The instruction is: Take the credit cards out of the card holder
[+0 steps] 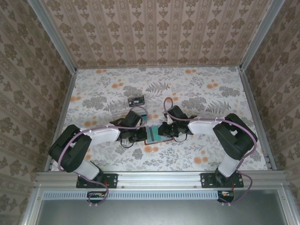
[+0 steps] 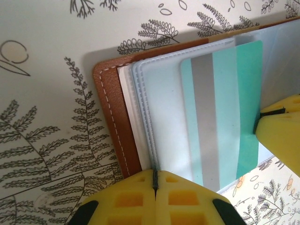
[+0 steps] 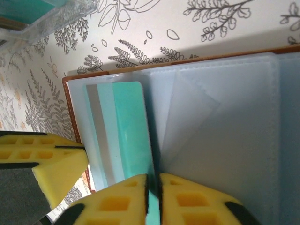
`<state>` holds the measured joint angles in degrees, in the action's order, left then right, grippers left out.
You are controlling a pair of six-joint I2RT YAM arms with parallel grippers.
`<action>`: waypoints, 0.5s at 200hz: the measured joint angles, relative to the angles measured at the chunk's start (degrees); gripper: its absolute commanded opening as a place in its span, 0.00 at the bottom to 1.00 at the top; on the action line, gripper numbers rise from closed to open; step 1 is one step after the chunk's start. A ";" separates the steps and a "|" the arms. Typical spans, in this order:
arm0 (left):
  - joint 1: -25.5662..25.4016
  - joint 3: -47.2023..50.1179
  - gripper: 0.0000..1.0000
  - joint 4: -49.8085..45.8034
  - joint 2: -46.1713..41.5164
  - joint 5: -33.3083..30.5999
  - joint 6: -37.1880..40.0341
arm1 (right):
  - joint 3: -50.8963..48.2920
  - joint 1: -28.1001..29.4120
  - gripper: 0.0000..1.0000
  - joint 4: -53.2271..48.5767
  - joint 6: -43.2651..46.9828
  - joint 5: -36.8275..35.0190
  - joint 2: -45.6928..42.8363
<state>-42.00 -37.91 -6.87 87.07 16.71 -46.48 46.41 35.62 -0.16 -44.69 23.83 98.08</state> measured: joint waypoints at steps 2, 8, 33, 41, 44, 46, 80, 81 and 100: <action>0.00 0.00 0.00 0.00 0.02 0.00 0.00 | 0.00 -0.02 0.25 0.00 -0.07 0.07 0.00; 0.00 -0.02 0.00 0.00 0.07 0.02 0.00 | 0.02 -0.02 0.25 0.09 -0.04 0.28 0.02; 0.04 -0.04 0.00 0.04 0.22 0.17 0.02 | 0.02 0.00 0.26 0.70 -0.07 1.07 0.81; 0.04 -0.04 0.00 0.04 0.22 0.20 0.02 | 0.02 -0.02 0.26 1.20 -0.09 1.57 1.11; 0.04 -0.04 0.00 0.04 0.22 0.20 0.02 | 0.02 -0.04 0.25 1.36 -0.11 1.75 1.20; 0.04 -0.04 0.00 0.04 0.22 0.20 0.02 | 0.02 -0.07 0.25 1.40 -0.13 1.90 1.22; 0.04 -0.07 0.00 0.04 0.26 0.22 0.02 | 0.02 -0.11 0.18 2.19 -0.31 2.62 1.75; 0.04 -0.07 0.00 0.04 0.26 0.22 0.00 | 0.02 -0.11 0.18 2.21 -0.35 2.62 1.77; 0.04 -0.09 0.00 0.04 0.26 0.24 0.02 | 0.02 -0.11 0.08 2.82 -0.55 3.13 2.10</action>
<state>-41.95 -38.00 -6.83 87.33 16.95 -46.46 46.44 35.51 2.66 -45.23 26.96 100.18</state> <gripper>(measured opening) 0.048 0.130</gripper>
